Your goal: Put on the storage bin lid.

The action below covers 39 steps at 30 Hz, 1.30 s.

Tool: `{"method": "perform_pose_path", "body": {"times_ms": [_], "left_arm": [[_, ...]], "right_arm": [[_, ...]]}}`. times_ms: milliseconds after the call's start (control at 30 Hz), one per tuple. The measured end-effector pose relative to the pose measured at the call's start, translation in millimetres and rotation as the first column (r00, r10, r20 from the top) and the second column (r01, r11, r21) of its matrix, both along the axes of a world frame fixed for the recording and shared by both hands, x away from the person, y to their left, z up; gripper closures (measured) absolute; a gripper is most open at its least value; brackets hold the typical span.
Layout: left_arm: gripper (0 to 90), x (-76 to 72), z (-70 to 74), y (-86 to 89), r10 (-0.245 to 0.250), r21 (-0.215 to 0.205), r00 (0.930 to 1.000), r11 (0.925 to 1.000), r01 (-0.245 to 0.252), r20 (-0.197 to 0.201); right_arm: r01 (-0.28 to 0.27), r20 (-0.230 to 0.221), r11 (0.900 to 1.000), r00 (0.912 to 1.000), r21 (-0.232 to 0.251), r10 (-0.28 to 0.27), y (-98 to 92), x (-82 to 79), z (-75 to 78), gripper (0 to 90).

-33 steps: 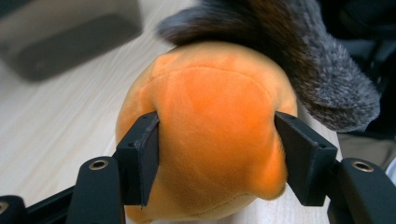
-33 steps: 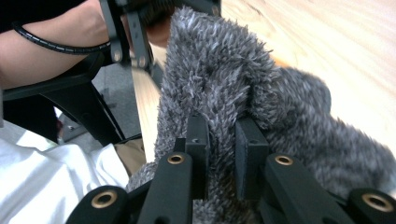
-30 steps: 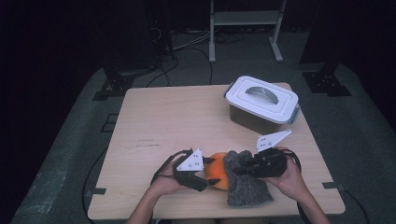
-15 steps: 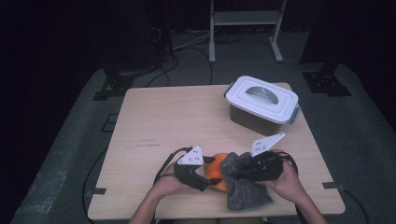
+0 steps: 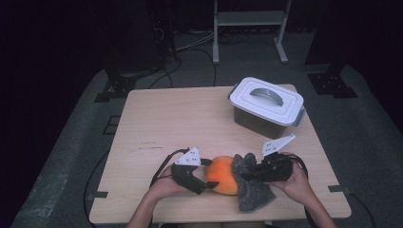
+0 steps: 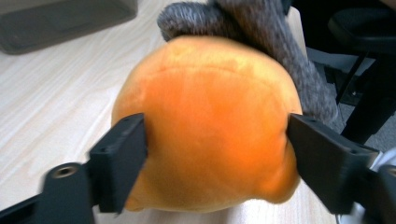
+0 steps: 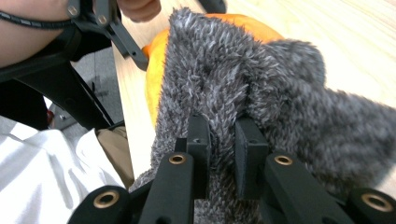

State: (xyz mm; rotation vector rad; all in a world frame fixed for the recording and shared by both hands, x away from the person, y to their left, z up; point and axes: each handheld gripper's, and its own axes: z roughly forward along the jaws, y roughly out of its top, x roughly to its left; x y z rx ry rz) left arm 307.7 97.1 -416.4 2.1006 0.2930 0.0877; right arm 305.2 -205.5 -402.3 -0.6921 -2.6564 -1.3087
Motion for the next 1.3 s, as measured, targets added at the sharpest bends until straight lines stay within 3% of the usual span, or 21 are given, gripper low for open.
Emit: {"method": "perform_pose_path", "body": {"times_ms": [67, 100, 167, 200, 233, 300, 400, 633, 833, 933, 1033, 1133, 1233, 1300], "left_arm": [[13.6, -1.2, 6.2, -3.8, 0.024, -0.052, 0.9994, 0.9984, -0.023, 0.023], [12.5, -2.1, 7.5, -5.7, 0.024, -0.055, 0.9990, 0.9983, -0.021, 0.037], [14.2, -3.9, 7.0, -10.6, 0.014, -0.009, 0.9978, 0.9999, -0.014, 0.064], [16.0, -4.3, 3.3, -12.8, 0.025, 0.043, 0.9970, 0.9987, -0.028, 0.073], [16.0, -3.8, 0.3, -12.9, 0.026, 0.055, 0.9973, 0.9980, -0.030, 0.068], [19.4, -1.9, -4.6, -8.4, 0.025, 0.027, 0.9988, 0.9993, -0.026, 0.042], [21.0, 1.3, -6.2, -2.8, 0.041, 0.038, 0.9991, 0.9984, -0.042, 0.012], [22.0, 5.9, -12.2, 10.9, 0.037, 0.036, 0.9990, 0.9987, -0.037, -0.024], [22.0, 5.8, -12.3, 12.6, 0.035, 0.050, 0.9992, 0.9982, -0.034, -0.018], [21.5, 6.2, -12.6, 14.9, 0.032, 0.049, 0.9993, 0.9983, -0.031, -0.017], [16.7, 5.2, -11.3, 12.8, 0.028, 0.047, 0.9995, 0.9985, -0.028, -0.012], [10.8, 5.6, -9.6, 8.4, 0.022, 0.043, 0.9996, 0.9988, -0.021, -0.020], [9.2, 4.3, -8.0, 4.1, 0.022, 0.028, 0.9996, 0.9994, -0.022, -0.015], [10.2, 4.5, -9.0, 1.6, 0.021, 0.045, 0.9997, 0.9988, -0.020, -0.010]], "right_arm": [[-0.022, 0.017, 1.000, 0.9996, 0.010, 0.022, 8.0, -2.6, 2.2, 77.7], [-0.042, 0.031, 0.999, 0.9986, 0.010, 0.042, 14.5, -4.4, 3.0, 77.5], [-0.056, 0.050, 0.998, 0.9972, -0.001, 0.056, 22.4, -6.5, 3.6, 77.3], [-0.050, 0.058, 0.999, 0.9970, -0.010, 0.051, 24.5, -6.8, 4.1, 77.4], [-0.050, 0.058, 0.999, 0.9970, -0.010, 0.051, 24.5, -6.8, 4.1, 77.4], [-0.041, 0.046, 0.999, 0.9981, -0.005, 0.041, 20.5, -5.8, 2.5, 77.4], [-0.021, 0.028, 1.000, 0.9994, -0.002, 0.021, 11.9, -3.1, -3.6, 77.3], [0.013, -0.028, 1.000, 0.9995, -0.010, -0.013, -4.6, 1.8, -19.0, 76.7], [0.039, -0.027, 0.999, 0.9989, -0.033, -0.040, -10.4, 1.8, -20.5, 76.8], [0.043, -0.013, 0.999, 0.9990, 0.000, -0.043, -12.3, -1.0, -13.6, 76.9], [0.016, 0.004, 1.000, 0.9999, 0.013, -0.016, -3.0, -4.3, -9.9, 76.9], [0.005, 0.006, 1.000, 1.0000, -0.003, -0.005, 2.4, -4.4, -12.4, 76.9], [0.010, 0.008, 1.000, 0.9999, -0.006, -0.010, 5.1, -2.0, -14.8, 76.7], [0.016, 0.006, 1.000, 0.9999, 0.001, -0.016, 4.1, 0.3, -16.5, 76.8]]}}
